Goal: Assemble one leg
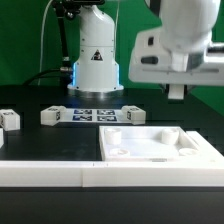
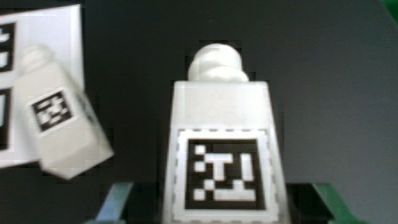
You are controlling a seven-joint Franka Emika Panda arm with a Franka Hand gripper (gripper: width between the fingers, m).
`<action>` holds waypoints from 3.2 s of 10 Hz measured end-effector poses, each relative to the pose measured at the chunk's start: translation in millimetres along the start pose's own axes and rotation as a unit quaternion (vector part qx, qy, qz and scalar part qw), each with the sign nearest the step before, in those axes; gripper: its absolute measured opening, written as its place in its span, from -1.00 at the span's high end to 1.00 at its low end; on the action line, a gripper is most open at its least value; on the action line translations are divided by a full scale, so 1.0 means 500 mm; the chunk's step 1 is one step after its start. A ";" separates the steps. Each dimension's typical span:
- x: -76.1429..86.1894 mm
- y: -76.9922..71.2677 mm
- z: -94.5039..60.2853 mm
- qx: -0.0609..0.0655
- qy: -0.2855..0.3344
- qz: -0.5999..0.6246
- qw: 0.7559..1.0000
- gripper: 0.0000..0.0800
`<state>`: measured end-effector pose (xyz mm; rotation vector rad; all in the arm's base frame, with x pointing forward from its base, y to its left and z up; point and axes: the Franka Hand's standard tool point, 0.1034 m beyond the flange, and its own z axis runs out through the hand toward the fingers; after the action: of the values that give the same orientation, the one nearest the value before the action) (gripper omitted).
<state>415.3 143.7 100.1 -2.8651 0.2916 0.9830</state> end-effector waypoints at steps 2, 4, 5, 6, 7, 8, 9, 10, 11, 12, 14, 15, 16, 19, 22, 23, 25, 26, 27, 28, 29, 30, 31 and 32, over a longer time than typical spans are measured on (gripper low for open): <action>-0.003 -0.001 -0.066 0.010 0.069 -0.004 0.998 0.27; 0.007 -0.003 -0.072 0.015 0.126 -0.007 0.992 0.27; 0.014 -0.009 -0.077 0.019 0.169 -0.011 0.985 0.27; 0.014 -0.012 -0.078 0.018 0.208 -0.025 0.978 0.27; 0.024 -0.009 -0.072 0.000 0.256 -0.068 0.964 0.27; 0.029 0.039 0.001 -0.008 0.295 -0.087 0.952 0.27; 0.020 0.070 0.013 -0.022 0.300 -0.101 0.949 0.27; 0.030 0.081 -0.044 -0.022 0.337 -0.122 0.933 0.27; 0.047 0.098 -0.090 -0.025 0.393 -0.147 0.907 0.27; 0.050 0.102 -0.094 -0.018 0.436 -0.144 0.888 0.27; 0.048 0.103 -0.085 -0.015 0.470 -0.148 0.870 0.27; 0.052 0.100 -0.088 -0.020 0.472 -0.159 0.867 0.27; 0.062 0.094 -0.090 -0.029 0.473 -0.179 0.862 0.27; 0.072 0.083 -0.117 -0.029 0.476 -0.183 0.860 0.27; 0.075 0.081 -0.121 -0.028 0.477 -0.183 0.859 0.27; 0.095 0.071 -0.144 -0.033 0.479 -0.196 0.855 0.27; 0.152 0.062 -0.185 -0.042 0.490 -0.216 0.844 0.27; 0.187 0.063 -0.195 -0.045 0.492 -0.222 0.840 0.27; 0.214 0.062 -0.207 -0.045 0.499 -0.223 0.836 0.27; 0.226 0.060 -0.213 -0.046 0.506 -0.225 0.831 0.27; 0.221 0.059 -0.209 -0.046 0.505 -0.226 0.832 0.27; 0.222 0.060 -0.208 -0.046 0.504 -0.226 0.832 0.27; 0.222 0.060 -0.207 -0.046 0.504 -0.226 0.832 0.27; 0.222 0.060 -0.207 -0.046 0.504 -0.226 0.832 0.27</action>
Offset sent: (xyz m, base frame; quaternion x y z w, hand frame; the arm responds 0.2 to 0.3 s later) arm 0.0000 0.0000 0.0000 0.0000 0.1296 0.0000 0.9916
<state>556.9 82.0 112.2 -3.0026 -0.3794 -0.6573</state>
